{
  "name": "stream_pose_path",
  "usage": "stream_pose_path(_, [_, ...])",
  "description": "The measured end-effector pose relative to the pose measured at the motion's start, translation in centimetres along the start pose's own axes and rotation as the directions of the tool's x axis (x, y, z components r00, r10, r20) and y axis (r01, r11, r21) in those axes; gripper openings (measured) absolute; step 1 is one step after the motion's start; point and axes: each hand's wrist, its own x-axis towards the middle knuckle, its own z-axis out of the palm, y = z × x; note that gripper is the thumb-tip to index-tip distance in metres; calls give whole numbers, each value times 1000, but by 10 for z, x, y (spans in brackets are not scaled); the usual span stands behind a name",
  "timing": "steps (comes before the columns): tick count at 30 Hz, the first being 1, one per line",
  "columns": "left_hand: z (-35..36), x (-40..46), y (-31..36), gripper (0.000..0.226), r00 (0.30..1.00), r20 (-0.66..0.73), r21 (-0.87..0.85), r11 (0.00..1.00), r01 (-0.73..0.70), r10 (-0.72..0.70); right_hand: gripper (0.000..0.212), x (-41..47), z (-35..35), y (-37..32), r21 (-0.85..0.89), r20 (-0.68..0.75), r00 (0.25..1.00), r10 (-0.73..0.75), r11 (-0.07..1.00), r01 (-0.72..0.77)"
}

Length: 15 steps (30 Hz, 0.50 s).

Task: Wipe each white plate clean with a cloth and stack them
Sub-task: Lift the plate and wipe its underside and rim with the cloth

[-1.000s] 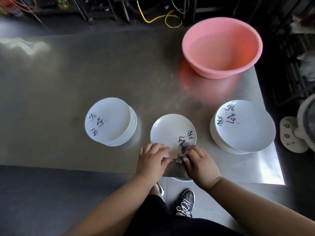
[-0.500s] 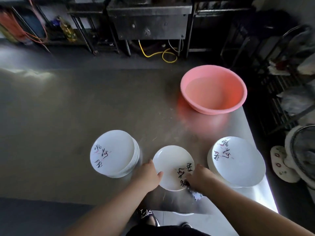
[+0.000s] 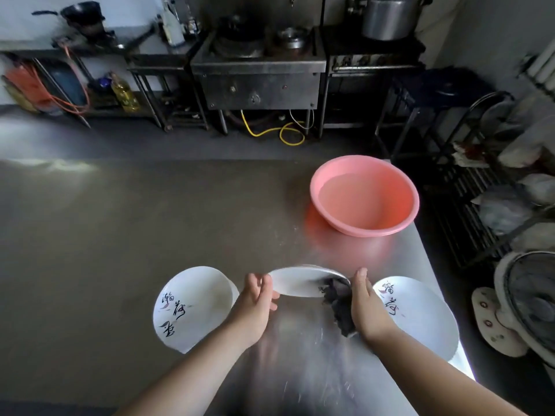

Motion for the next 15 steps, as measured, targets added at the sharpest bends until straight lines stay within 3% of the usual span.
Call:
stream_pose_path(2, [-4, -10, 20, 66, 992, -58, -111, 987, -117, 111, 78, -11, -12, -15, 130, -7, 991, -135, 982, 135])
stream_pose_path(4, [-6, -22, 38, 53, 979, -64, -198, 959, -201, 192, 50, -21, -24, -28, 130, -45, 968, -249, 959, 252])
stream_pose_path(6, [-6, -29, 52, 38, 973, -37, -362, 905, -225, 227, 24, -28, -36, -37, -17, -75, 905, -419, 908, 419])
stream_pose_path(8, [-6, -36, 68, 53, 976, 24, -549, 819, -167, 216, 16, -33, -49, -46, -200, -61, 817, -574, 809, 553])
stream_pose_path(11, [-7, -46, 88, 58, 961, 76, -659, 737, -150, 264, 20, -40, -66, -60, -465, -47, 759, -649, 687, 559])
stream_pose_path(13, [-8, -54, 100, 57, 955, 63, -679, 714, -172, 291, 25, -43, -78, -70, -617, -118, 715, -689, 615, 491])
stream_pose_path(15, [-5, -63, 110, 58, 950, 54, -698, 692, -184, 307, 29, -49, -92, -82, -607, -204, 676, -708, 633, 480])
